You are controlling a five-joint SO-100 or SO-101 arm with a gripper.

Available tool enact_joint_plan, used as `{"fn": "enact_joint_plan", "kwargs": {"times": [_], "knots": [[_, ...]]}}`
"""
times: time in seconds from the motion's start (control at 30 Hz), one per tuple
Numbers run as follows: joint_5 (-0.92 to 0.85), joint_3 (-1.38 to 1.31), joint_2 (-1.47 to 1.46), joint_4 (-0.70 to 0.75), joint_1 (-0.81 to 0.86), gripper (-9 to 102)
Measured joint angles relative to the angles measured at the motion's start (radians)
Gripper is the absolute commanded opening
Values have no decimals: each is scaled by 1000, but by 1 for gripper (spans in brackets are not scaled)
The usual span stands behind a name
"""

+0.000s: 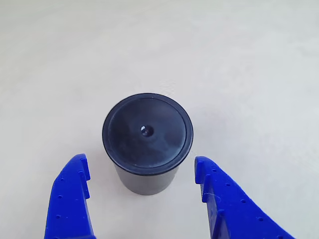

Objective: Place the black cylinder in the wooden box then return to rest.

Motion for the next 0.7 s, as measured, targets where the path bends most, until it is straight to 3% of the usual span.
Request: {"fn": "enact_joint_plan", "kwargs": {"times": [0.7], "knots": [[18,-161,110,-3,3,33]]}}
